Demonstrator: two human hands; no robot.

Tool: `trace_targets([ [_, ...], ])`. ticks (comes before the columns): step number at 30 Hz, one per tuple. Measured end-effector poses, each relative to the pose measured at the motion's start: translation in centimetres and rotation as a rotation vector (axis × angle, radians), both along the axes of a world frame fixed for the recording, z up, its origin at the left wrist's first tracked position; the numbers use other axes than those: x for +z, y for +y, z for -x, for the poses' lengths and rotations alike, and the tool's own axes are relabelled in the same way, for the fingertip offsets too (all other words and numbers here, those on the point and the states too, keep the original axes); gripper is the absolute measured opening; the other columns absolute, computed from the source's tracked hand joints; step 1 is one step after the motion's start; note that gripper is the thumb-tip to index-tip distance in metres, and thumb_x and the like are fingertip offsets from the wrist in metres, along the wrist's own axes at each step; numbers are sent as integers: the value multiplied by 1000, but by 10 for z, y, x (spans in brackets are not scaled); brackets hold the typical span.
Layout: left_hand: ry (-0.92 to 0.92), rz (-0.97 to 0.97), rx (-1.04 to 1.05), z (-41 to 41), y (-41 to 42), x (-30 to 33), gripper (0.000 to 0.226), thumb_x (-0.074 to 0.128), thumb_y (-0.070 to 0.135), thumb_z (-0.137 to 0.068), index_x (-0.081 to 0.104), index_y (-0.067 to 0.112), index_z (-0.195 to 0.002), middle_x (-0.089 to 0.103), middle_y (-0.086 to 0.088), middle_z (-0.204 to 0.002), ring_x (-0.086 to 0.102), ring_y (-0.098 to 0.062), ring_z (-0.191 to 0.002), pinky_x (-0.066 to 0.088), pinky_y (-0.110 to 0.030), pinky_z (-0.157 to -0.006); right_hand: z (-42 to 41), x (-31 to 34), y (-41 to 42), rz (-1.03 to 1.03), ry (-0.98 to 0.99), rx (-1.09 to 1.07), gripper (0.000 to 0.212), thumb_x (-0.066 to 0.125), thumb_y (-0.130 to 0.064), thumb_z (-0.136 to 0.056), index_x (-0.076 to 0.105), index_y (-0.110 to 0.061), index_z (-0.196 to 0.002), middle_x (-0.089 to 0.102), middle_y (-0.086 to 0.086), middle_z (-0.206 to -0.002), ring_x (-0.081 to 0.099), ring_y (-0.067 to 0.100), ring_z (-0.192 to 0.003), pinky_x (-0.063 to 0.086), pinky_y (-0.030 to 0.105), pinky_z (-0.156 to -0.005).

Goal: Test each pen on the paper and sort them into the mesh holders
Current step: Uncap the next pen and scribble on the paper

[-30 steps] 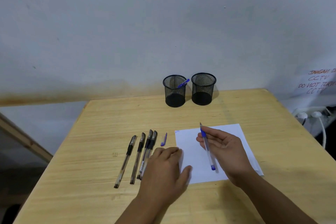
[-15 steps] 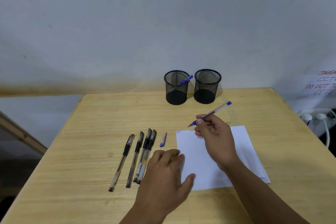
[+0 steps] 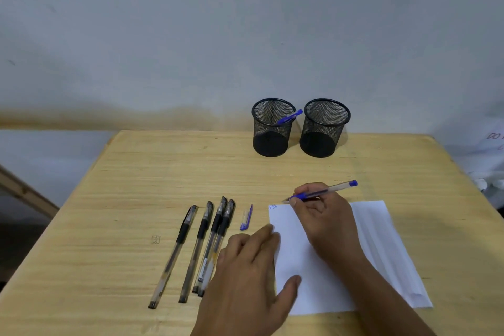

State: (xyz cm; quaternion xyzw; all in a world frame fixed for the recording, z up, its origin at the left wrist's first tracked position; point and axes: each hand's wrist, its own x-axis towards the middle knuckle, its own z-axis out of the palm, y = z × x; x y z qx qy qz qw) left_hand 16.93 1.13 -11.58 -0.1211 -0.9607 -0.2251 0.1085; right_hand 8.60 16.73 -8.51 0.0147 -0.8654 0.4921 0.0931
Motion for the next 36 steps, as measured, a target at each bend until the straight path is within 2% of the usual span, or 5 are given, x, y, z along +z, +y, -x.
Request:
trace_targets([
  [3,-29,34,0,0,0,2,67,54,67,-78,60,24,-129,51,15,-143,44,-13,-107,52,-36,-84,1,1,0,-48,-29,-16,13,71,-21,-87,64,-30,-80,67,-22,-76,65,-5,-73,45,4,-64],
  [8,-59,62,-7,0,1,7,65,53,65,-80,56,26,-131,49,15,-144,44,-15,-107,52,-37,-84,1,-3,-1,23,-95,-63,9,72,-30,-86,65,-27,-81,72,-10,-69,67,-2,-69,47,5,-59],
  [15,-92,69,-12,-1,0,10,63,50,64,-83,51,25,-134,48,11,-146,41,-18,-108,50,-37,-87,-1,2,-4,-34,-100,-74,11,68,-32,-87,65,-24,-81,71,-10,-72,66,1,-70,45,12,-63],
  [31,-114,93,15,-3,1,17,61,52,63,-83,54,26,-132,48,15,-144,42,-15,-105,41,-30,-84,0,-4,-6,-102,-101,-92,10,70,-30,-87,66,-21,-86,64,-18,-71,60,-10,-67,42,0,-59],
  [36,-106,92,18,-2,0,17,61,54,62,-82,55,25,-131,49,14,-143,43,-16,-105,45,-32,-83,1,-3,-6,-110,-113,-87,11,69,-31,-87,66,-20,-88,64,-17,-72,60,-4,-68,38,4,-58],
])
